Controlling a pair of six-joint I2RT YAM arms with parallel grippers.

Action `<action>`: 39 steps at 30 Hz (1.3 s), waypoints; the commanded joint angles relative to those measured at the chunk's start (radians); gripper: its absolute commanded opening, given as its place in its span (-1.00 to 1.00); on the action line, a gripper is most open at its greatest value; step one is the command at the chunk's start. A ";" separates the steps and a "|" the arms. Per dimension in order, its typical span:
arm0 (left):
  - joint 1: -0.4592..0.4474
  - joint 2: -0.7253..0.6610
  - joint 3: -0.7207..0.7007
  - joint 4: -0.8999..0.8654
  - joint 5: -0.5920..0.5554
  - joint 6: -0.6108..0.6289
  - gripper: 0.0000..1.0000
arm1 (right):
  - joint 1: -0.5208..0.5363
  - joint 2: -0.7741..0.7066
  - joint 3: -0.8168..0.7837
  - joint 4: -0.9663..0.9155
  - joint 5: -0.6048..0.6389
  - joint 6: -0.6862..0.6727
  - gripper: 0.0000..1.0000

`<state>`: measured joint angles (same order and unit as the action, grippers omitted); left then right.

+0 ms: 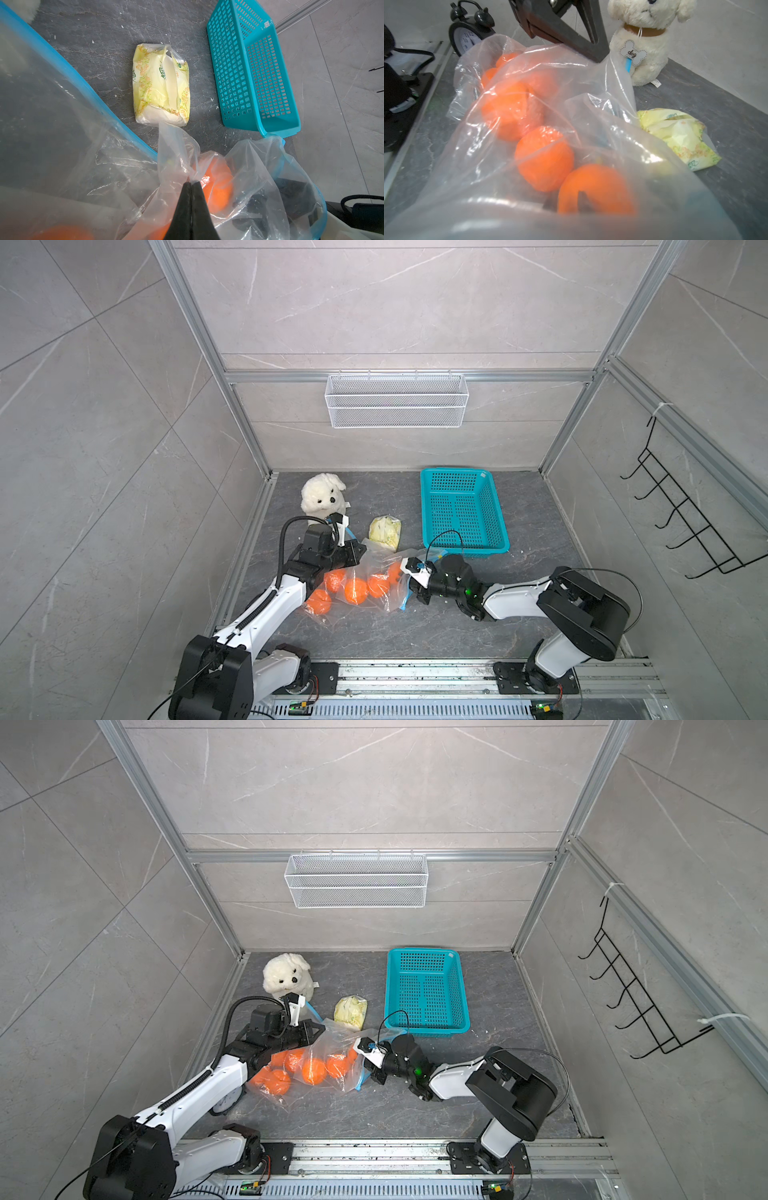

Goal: Open the zip-top bag and take out the orange
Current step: Pick up the orange from the zipper food storage bag.

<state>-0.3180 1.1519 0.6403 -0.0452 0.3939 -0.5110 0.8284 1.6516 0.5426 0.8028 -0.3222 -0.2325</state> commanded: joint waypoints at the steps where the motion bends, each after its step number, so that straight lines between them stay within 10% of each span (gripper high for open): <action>1: 0.005 0.007 0.017 0.041 0.005 0.021 -1.00 | 0.004 0.036 0.005 -0.027 0.070 0.005 -0.29; 29: 0.005 0.027 0.032 -0.026 -0.104 0.061 -1.00 | 0.009 0.225 0.439 -0.608 0.405 0.090 0.21; 30: 0.005 0.024 0.033 -0.034 -0.119 0.064 -1.00 | 0.011 0.226 0.445 -0.627 0.421 0.098 0.85; 31: 0.005 0.022 0.033 -0.036 -0.128 0.064 -1.00 | 0.011 0.225 0.442 -0.631 0.437 0.108 0.99; 39: 0.005 0.043 0.041 -0.029 -0.138 0.061 -1.00 | 0.012 0.202 0.437 -0.667 0.426 0.107 0.81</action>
<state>-0.3172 1.2011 0.6415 -0.0746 0.2638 -0.4740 0.8368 1.8450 0.9836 0.1944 0.0982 -0.1440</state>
